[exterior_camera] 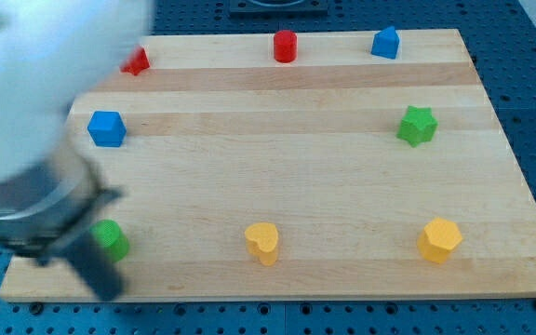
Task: Slide the green circle towards the center
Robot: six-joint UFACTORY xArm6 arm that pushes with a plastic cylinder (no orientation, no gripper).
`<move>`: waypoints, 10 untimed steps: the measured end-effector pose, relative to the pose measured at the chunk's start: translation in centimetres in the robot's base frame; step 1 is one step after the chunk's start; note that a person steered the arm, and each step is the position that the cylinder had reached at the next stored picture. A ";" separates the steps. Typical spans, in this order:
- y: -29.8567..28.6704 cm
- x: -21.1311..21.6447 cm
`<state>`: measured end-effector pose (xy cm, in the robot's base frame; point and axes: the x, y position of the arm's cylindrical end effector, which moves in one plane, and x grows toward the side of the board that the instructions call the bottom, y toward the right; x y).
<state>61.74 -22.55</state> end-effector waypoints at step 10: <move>12.8 -6.9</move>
<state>54.86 -9.79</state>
